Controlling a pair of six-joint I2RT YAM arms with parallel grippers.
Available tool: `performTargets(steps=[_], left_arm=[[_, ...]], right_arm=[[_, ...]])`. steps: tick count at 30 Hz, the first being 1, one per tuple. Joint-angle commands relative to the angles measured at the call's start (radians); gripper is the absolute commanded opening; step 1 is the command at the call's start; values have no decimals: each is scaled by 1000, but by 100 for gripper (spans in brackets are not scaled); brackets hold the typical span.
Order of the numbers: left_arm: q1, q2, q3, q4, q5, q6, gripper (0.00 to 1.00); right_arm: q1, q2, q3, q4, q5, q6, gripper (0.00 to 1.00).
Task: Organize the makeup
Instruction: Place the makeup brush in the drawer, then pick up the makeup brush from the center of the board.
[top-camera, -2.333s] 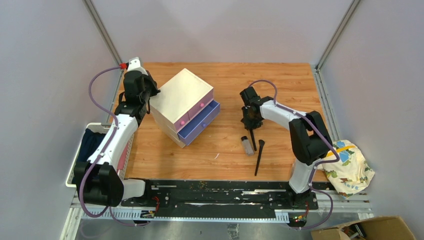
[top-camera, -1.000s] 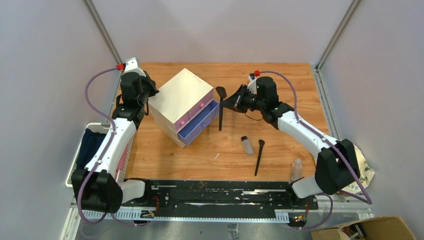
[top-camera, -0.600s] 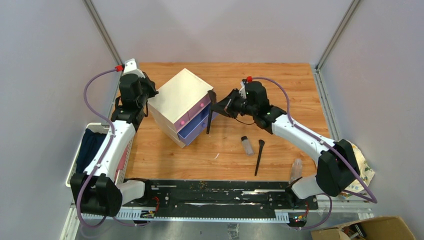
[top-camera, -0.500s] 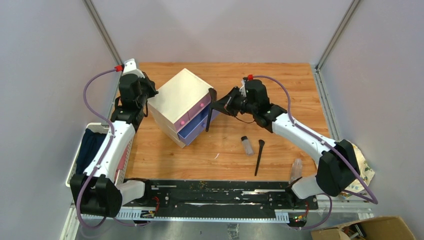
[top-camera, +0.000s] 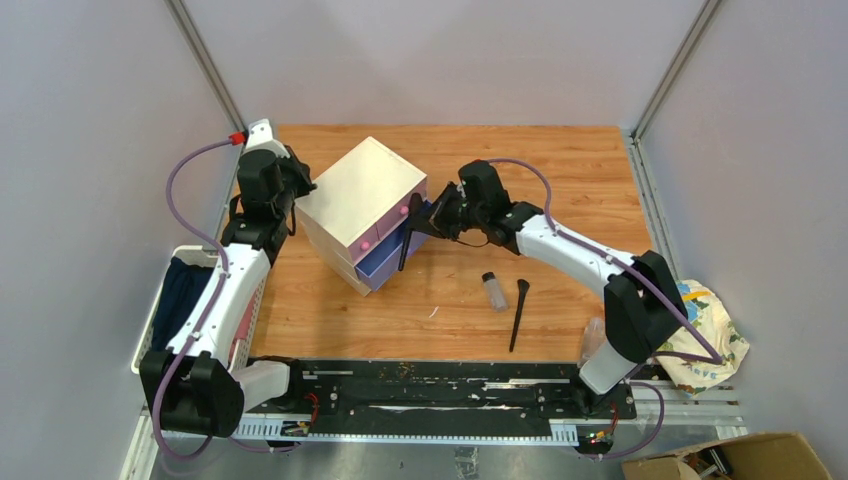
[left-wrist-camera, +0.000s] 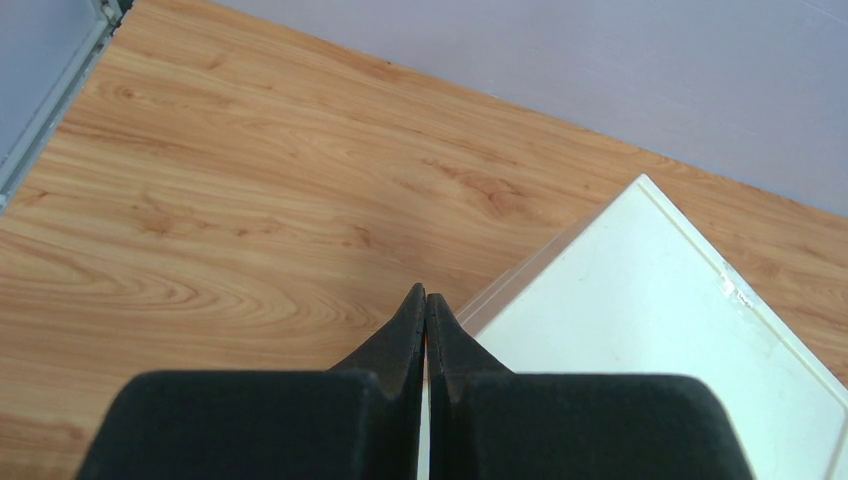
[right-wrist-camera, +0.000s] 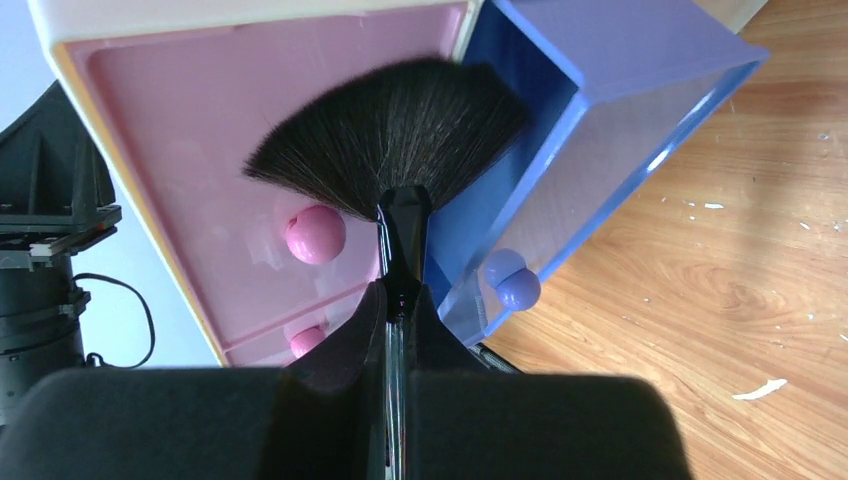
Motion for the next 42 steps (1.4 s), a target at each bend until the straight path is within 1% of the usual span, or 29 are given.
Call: performTargets(steps=[1,6,9,12,16,19,23,26,29,30,31,33,35,37,42], left_arm=[[-6,-17,-17,-1,3,-2,0],[-6,-17,-24,4,3,-1,0],[-6,-17,-24,5,4,0,0],[-6,-19,-24,5,4,4,0],[-6,-21,-24,6,2,5,0],[-6,-19,-24,6,3,3,0],[-6,-23,-25,6,7,2,0],[-6,-26,-24,5,6,2,0],[-6,-24,-23,5,9,0,0],[-6,-22,-22,5,12,0,0],[-6,-21,-22,3,15,-1,0],[-6,-18,-21,5,20,-6,0],[-6,-19,-22,10,26,-9,0],[-6,-18,-22,9,28,-10,0],[-6,-20,-24,8,37,-12,0]], right_arm=[[33,41,84,-26,11,-1,0],[56,105,155,-18,-39,-20,1],[71,136,195,-18,-65,-32,13],[81,146,210,-18,-70,-39,18],[93,116,207,-15,-51,-80,18],[103,56,205,-45,-13,-150,16],[110,-49,210,-167,97,-280,15],[110,-145,202,-297,228,-386,16],[110,-232,191,-444,403,-464,18],[110,-253,191,-521,491,-490,19],[110,-270,192,-582,559,-511,23],[108,-285,198,-702,676,-547,24],[107,-289,185,-796,752,-562,24],[107,-303,134,-832,781,-557,24],[80,-318,-41,-828,771,-502,25]])
